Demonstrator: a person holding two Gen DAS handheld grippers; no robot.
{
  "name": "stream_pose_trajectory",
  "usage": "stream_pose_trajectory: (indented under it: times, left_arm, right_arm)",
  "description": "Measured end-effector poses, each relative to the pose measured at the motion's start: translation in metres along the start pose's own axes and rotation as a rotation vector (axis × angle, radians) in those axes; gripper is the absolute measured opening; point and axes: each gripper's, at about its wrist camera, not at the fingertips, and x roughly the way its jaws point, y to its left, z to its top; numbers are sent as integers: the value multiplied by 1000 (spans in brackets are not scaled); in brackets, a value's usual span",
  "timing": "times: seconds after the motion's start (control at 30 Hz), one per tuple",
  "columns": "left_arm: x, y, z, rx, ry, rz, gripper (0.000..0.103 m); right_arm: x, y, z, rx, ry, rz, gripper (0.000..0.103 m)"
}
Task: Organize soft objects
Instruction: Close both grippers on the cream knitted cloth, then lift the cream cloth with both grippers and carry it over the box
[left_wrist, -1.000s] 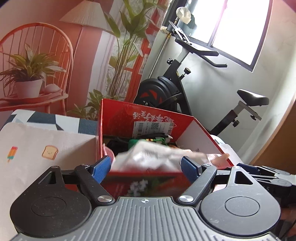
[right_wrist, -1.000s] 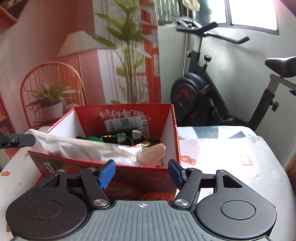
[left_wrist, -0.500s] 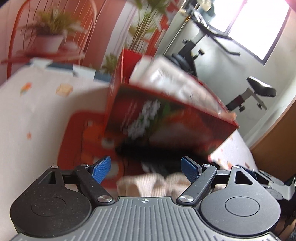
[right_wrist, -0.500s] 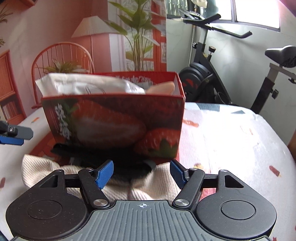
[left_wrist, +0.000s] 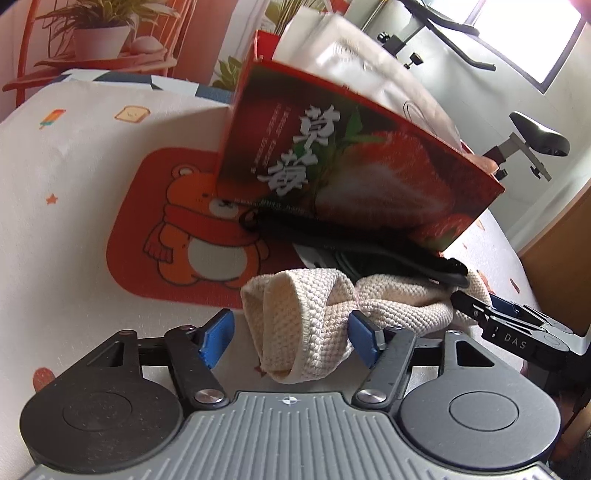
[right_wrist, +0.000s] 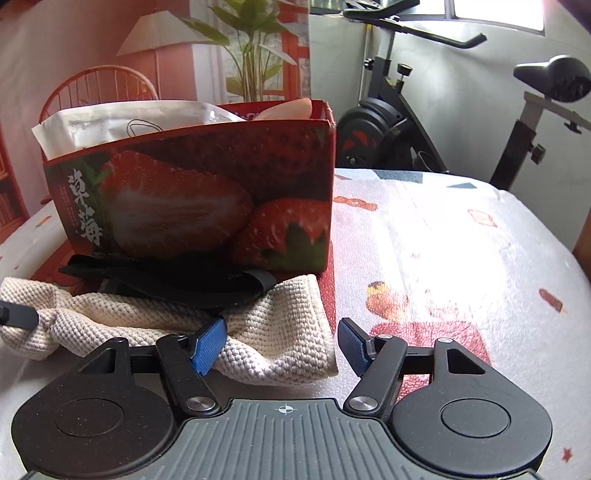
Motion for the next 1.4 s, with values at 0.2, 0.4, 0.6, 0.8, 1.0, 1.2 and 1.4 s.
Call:
stream_pose_trajectory:
  times: [0.2, 0.4, 0.6, 0.8, 1.0, 1.2, 1.4]
  left_arm:
    - [6, 0, -2, 6, 9, -3, 67]
    - [11, -5, -7, 24, 24, -10, 64]
    - [12, -6, -8, 28, 23, -39, 42]
    - [13, -10, -10, 61, 22, -34, 37]
    - [13, -10, -11, 62, 20, -33, 34]
    - [11, -13, -12, 93, 22, -32, 25]
    - [6, -4, -10, 66, 18, -7, 23]
  right_arm:
    - [-1, -2, -12, -12, -33, 10, 63]
    - [0, -9, -14, 19, -32, 36, 63]
    - [0, -13, -14, 34, -27, 49, 63]
    - [0, -15, -14, 48, -22, 61, 63]
    - [-2, -12, -14, 34, -26, 79, 53]
    - [-9, -4, -8, 17, 5, 104, 25]
    - [-23, -8, -1, 88, 25, 120, 18]
